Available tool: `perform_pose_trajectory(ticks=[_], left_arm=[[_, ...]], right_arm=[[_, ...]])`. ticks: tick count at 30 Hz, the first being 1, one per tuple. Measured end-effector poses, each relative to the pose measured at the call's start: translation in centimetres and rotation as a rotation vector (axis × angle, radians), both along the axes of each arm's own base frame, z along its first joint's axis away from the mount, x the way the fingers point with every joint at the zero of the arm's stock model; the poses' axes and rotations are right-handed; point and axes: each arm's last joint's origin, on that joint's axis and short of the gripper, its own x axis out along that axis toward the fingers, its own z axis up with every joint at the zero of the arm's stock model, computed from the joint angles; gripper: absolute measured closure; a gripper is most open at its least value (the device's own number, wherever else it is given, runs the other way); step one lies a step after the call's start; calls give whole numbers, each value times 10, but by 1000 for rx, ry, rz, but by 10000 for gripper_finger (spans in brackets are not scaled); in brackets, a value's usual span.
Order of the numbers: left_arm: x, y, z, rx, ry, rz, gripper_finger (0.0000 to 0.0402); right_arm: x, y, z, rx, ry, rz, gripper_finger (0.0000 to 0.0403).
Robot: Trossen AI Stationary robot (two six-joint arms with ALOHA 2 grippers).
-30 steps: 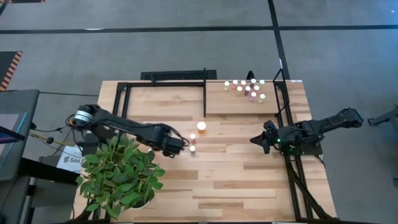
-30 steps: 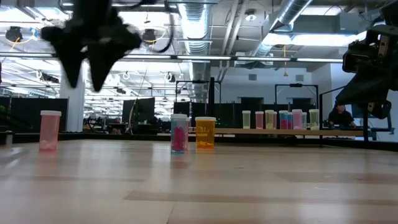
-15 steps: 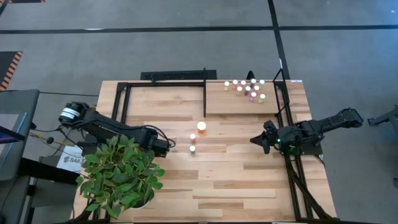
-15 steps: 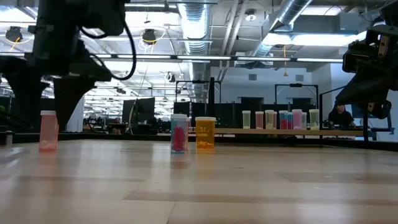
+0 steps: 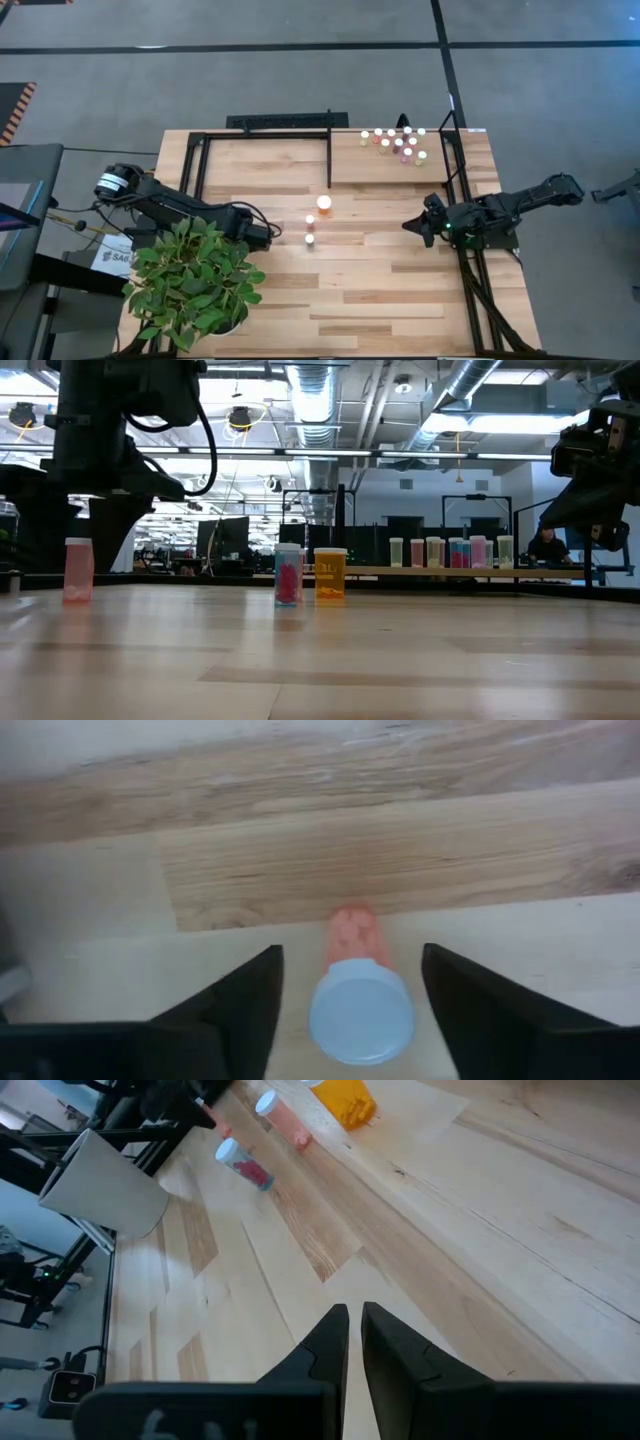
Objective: Pick and place medicine bottles onto shelf by color
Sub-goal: Move the pink pill bottle to the center of the table
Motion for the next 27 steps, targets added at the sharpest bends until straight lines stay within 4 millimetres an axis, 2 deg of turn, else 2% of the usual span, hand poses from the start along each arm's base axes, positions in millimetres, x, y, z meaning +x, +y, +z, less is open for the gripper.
perform_pose_trajectory(ticks=[7, 11, 21, 27], left_arm=[[2, 0, 0, 15, -19, -4, 287], [5, 0, 0, 12, -53, -12, 329], [15, 11, 1, -3, -127, -32, 312], [22, 18, 2, -28, -185, -39, 330]], right_arm=[[0, 0, 0, 0, 0, 0, 347], [0, 0, 0, 0, 0, 0, 347], [0, 0, 0, 0, 0, 0, 347], [0, 0, 0, 0, 0, 0, 347]])
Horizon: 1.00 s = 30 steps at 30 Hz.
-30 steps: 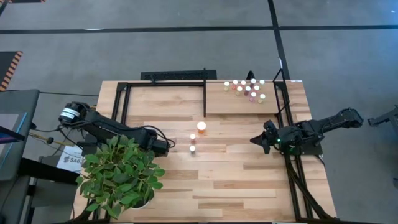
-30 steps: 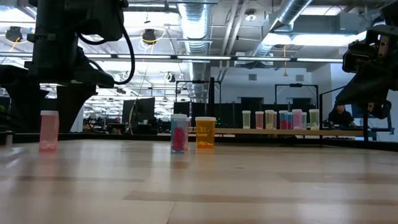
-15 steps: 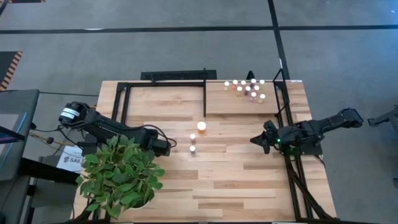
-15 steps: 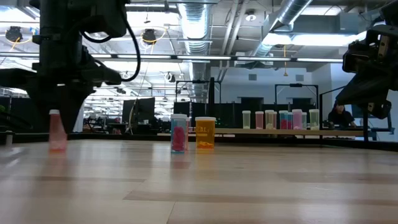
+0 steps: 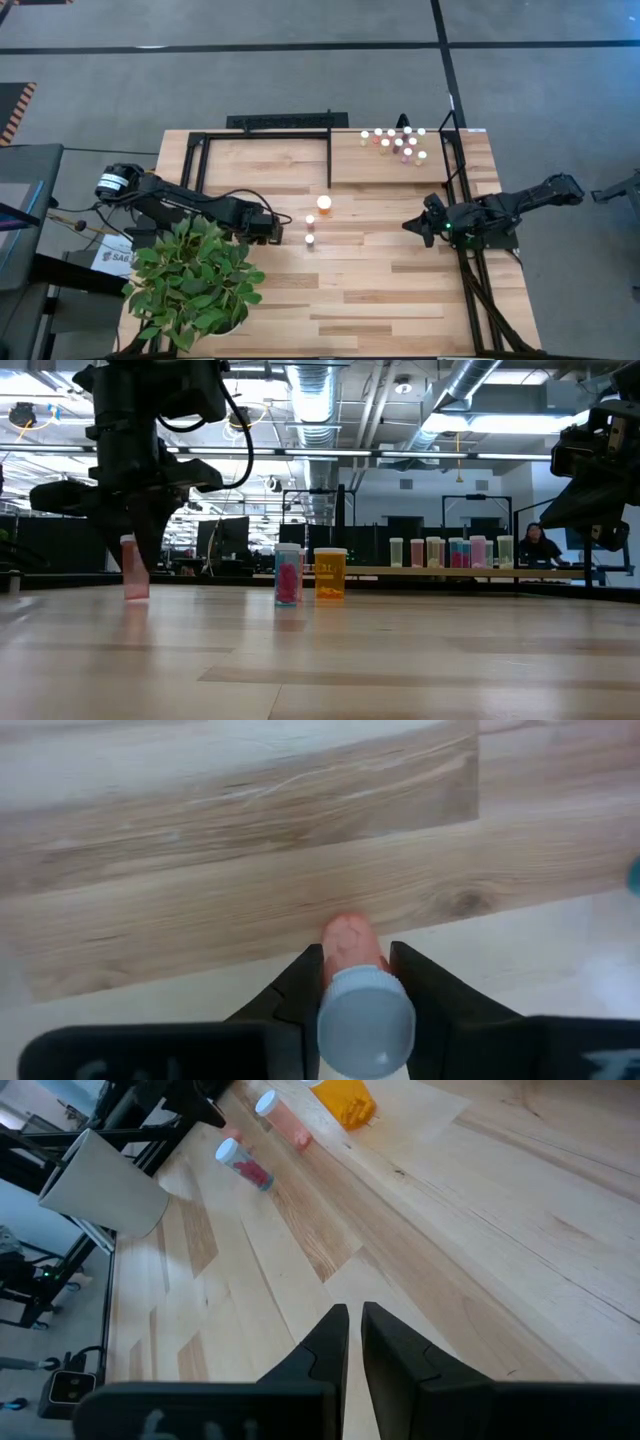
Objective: Pick and place medicine bottles onto shelf by color
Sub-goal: Move the pink pill bottle to the center of the table
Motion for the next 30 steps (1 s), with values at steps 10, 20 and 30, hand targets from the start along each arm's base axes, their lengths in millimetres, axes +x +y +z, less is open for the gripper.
perform_pose_trajectory(ticks=[10, 20, 30], left_arm=[[17, 1, 0, 37, -60, 6, 325], [75, 5, 2, 70, 47, -180, 324], [117, 9, 3, 66, 72, -331, 323]], right_arm=[[0, 0, 0, 0, 0, 0, 347], [0, 0, 0, 1, -4, 0, 347], [0, 0, 0, 1, -5, 0, 347]])
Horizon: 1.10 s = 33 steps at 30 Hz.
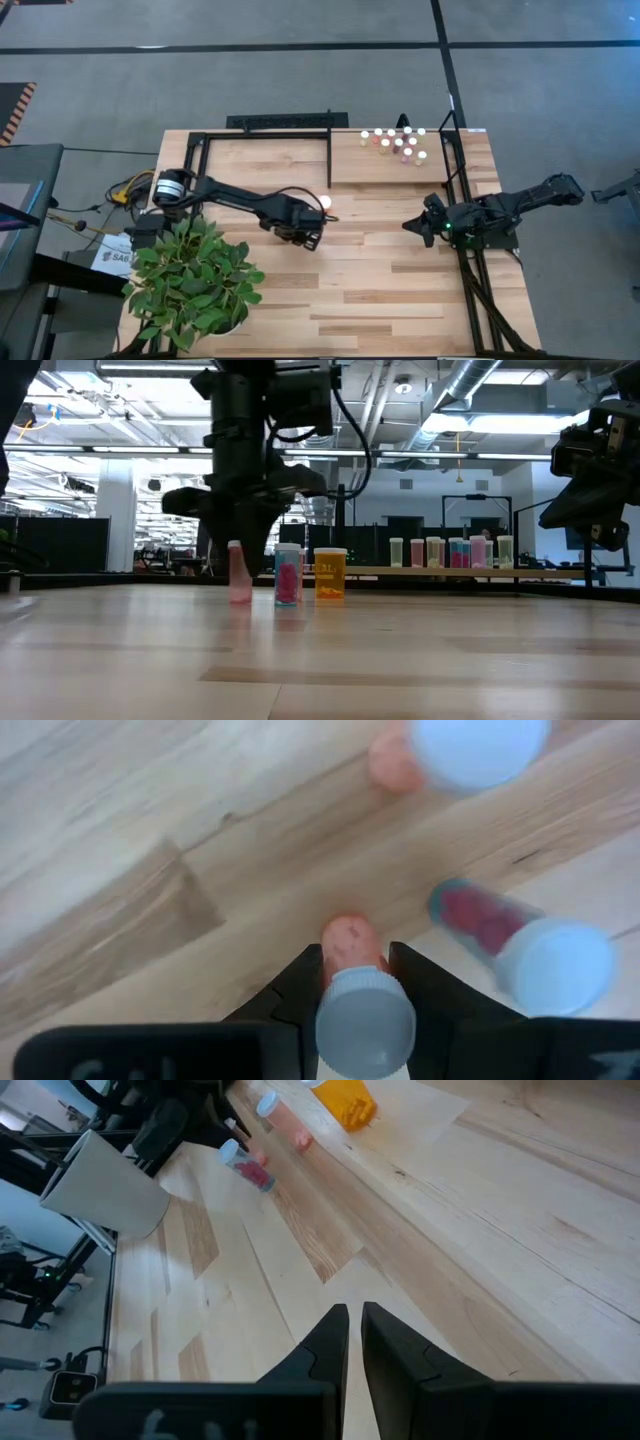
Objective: Pick and place medicine bottles onto shelf by color
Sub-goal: Move the pink pill bottle to the center of the table
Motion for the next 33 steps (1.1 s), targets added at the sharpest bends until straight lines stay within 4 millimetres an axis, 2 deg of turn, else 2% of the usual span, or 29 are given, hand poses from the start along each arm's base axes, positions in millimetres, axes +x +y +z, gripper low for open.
perform_pose_trajectory(ticks=[10, 19, 33], left_arm=[[4, 3, 5, 57, -22, -29, 323], [7, 2, -3, 42, -4, -46, 320], [5, 4, -4, 59, 7, -69, 265]], right_arm=[[0, 0, 0, 0, 0, 0, 347], [0, 0, 0, 0, 0, 0, 347], [0, 0, 0, 0, -1, 0, 347]])
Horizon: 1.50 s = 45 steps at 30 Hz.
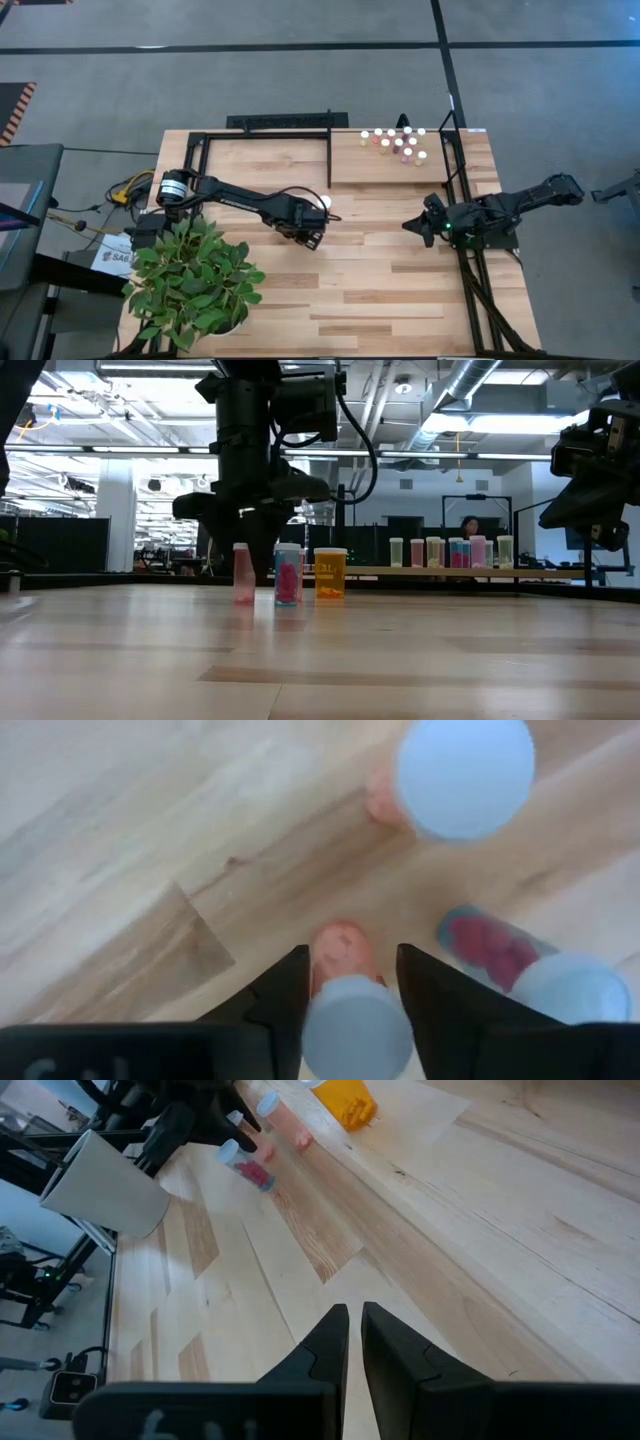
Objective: Pick and place medicine bottles onto shelf by color
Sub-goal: Move the pink pill bottle to the center of the table, then put the orange pill bottle on the shelf
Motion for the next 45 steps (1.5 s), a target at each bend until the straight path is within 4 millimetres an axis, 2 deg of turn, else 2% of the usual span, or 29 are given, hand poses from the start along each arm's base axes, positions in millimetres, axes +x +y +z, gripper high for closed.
perform_pose_trajectory(ticks=[7, 11, 15, 19, 22, 26, 29, 32, 35, 39, 45], left_arm=[[4, 0, 15, -31, 13, -54, 198], [2, 3, 40, -3, 34, -65, 161], [-10, 8, 72, 57, 32, -101, 140], [-38, 16, 107, 122, 13, -141, 137], [-70, 24, 130, 166, -50, -110, 137], [-121, 27, 144, 231, -205, -14, 137], [-157, 25, 134, 259, -306, 49, 137], [-187, 23, 113, 279, -377, 70, 137], [-208, 23, 89, 295, -440, 66, 137], [-229, 24, 60, 282, -525, 109, 137], [-245, 24, 26, 236, -639, 180, 137]], right_arm=[[0, 0, 0, 0, 0, 0, 347], [0, 0, 0, 0, 0, 0, 347], [0, 0, 0, 0, -1, 0, 347], [0, 0, 0, 0, -1, 0, 347], [0, 0, 0, 0, -1, 0, 347], [0, 0, 0, 0, -1, 0, 347], [0, 0, 0, 0, -1, 0, 347], [0, 0, 0, 0, -1, 0, 347], [0, 0, 0, 0, -1, 0, 347], [0, 0, 0, 0, -1, 0, 347], [0, 0, 0, 0, -1, 0, 347]])
